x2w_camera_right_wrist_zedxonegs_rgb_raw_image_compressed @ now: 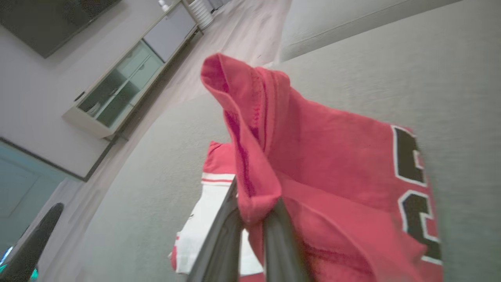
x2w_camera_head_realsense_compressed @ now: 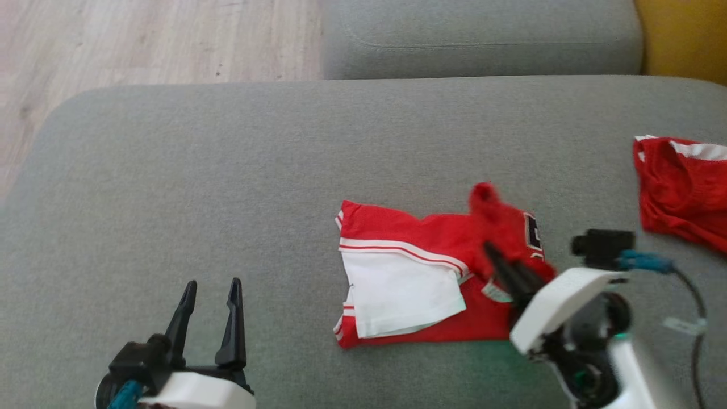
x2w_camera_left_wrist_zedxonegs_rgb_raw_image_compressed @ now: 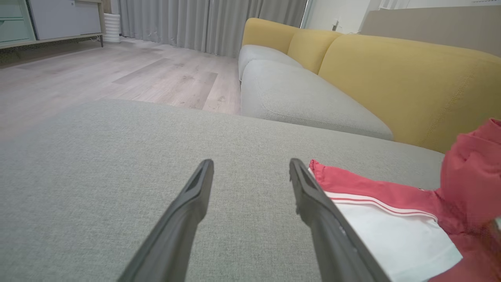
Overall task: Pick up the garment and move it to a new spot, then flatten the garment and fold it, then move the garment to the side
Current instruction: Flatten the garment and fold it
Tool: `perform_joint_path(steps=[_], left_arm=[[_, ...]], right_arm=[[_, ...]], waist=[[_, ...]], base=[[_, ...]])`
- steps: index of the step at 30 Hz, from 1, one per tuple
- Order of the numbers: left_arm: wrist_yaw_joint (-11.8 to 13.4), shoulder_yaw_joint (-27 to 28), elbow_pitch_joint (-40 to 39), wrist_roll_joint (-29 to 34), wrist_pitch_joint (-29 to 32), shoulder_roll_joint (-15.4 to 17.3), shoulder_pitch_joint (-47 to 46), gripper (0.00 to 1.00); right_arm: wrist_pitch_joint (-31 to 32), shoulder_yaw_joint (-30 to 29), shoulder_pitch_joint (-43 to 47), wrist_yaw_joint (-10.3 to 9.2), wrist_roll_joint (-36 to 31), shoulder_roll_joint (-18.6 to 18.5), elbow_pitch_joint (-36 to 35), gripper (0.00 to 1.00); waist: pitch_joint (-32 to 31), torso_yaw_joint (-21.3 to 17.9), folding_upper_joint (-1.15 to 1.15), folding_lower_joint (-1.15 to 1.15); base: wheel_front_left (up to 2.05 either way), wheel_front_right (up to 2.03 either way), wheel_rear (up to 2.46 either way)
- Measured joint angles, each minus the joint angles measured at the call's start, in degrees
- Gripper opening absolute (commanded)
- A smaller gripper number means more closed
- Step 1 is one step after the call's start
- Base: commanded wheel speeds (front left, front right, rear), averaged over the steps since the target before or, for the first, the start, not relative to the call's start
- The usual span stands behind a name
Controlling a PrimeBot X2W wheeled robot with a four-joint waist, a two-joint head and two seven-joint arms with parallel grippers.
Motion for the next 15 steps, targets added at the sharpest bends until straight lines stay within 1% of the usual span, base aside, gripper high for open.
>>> perform_joint_path(steps=[1, 4, 6, 9, 10, 12, 13, 14, 15], left_arm=[[0.0, 0.0, 0.0, 0.0, 0.0, 0.0, 0.0, 1.00], [0.0, -0.2, 0.1, 0.0, 0.0, -0.1, -0.3, 1.00], [0.0, -0.5, 0.1, 0.0, 0.1, -0.3, -0.5, 1.00], [-0.3, -0.7, 0.3, 0.0, 0.1, -0.5, -1.1, 1.00], [-0.5, -1.0, 0.4, 0.0, 0.1, -0.7, -1.2, 1.00], [-0.5, -1.3, 0.6, 0.0, 0.0, -0.8, -1.2, 1.00], [-0.5, -1.5, 0.7, 0.0, 0.0, -0.9, -1.2, 1.00], [-0.5, -1.6, 0.9, 0.0, 0.0, -1.0, -1.2, 1.00], [-0.6, -1.7, 1.2, 0.0, 0.0, -1.1, -1.2, 1.00]], right_arm=[[0.0, 0.0, 0.0, 0.00, 0.0, 0.0, 0.0, 0.00], [-2.0, 4.0, -1.3, 0.01, 1.0, 0.2, 2.9, 0.00], [-3.8, 6.6, -2.5, 0.00, 3.7, 0.2, 5.0, 0.00], [-6.8, 10.4, -4.7, 0.00, 6.5, 0.2, 9.1, 0.00], [-8.6, 12.3, -6.4, 0.00, 7.7, 0.2, 12.2, 0.00], [-10.2, 14.2, -8.1, 0.00, 8.9, 0.2, 15.3, 0.00], [-11.0, 15.0, -8.9, 0.00, 9.3, 0.2, 16.9, 0.07], [-11.7, 15.9, -9.6, 0.00, 9.7, 0.2, 18.3, 0.29], [-12.5, 16.8, -10.3, 0.00, 10.6, 0.1, 19.6, 0.49]], waist=[[0.0, 0.0, 0.00, 0.00], [0.2, 1.0, 0.00, 0.00], [0.3, 1.8, 0.00, 0.00], [0.4, 3.0, 0.00, 0.00], [0.6, 3.8, 0.00, 0.00], [0.7, 4.5, 0.00, 0.00], [0.8, 4.9, 0.00, 0.00], [0.9, 5.2, 0.00, 0.00], [0.9, 5.5, 0.00, 0.00]], base=[[0.00, 0.00, 0.00], [0.00, 0.00, 0.00], [0.00, 0.00, 0.00], [0.00, 0.00, 0.00], [0.00, 0.00, 0.00], [0.00, 0.00, 0.00], [0.00, 0.00, 0.00], [0.00, 0.00, 0.00], [0.00, 0.00, 0.00]])
